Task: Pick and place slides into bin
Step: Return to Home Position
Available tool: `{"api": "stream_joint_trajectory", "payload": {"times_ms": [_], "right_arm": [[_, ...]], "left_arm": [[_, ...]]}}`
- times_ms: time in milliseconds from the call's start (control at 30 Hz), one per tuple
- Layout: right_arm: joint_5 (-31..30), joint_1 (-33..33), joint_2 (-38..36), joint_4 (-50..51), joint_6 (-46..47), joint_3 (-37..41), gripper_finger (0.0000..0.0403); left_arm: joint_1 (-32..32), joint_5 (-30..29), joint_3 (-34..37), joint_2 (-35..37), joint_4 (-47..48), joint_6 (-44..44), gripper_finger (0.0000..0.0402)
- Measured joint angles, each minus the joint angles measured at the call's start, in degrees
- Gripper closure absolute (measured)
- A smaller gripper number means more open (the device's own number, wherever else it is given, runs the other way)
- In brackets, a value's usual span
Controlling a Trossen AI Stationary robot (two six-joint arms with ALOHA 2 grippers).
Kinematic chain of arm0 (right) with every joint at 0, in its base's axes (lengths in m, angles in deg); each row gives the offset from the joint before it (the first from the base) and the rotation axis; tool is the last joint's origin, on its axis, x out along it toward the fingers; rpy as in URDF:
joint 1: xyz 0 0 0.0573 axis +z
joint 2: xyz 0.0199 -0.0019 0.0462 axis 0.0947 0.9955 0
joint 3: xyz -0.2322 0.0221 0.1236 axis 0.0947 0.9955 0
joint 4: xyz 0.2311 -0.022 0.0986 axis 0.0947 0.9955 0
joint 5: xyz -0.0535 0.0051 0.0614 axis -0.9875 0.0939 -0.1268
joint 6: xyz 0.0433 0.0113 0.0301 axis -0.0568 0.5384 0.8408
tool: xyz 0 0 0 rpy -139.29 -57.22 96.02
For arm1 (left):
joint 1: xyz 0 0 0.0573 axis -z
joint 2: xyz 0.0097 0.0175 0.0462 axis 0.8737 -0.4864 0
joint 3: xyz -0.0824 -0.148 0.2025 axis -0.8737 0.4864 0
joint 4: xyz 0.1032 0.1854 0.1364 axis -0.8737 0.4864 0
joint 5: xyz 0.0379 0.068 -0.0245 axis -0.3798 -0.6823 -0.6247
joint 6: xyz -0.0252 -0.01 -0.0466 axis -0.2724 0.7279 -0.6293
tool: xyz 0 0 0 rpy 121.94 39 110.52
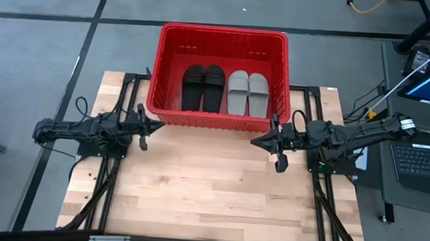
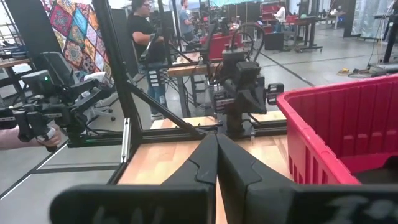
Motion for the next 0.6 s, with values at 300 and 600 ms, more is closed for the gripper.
{"api": "stream_joint_trajectory", "payload": {"times_ms": [300,600], "right_arm": [[0.03,0.00,-0.13,-0.55,-2.25,0.00,0.0391],[0.02,-0.02,-10.22,-6.41,-1.33,10.65,0.0391]], "left_arm": [[-1.61,4.51,0.00,-0.02,2.36,-0.46,0.0400],[-1.58,4.83,0.00,-0.02,4.05,-2.79,0.0398]]}}
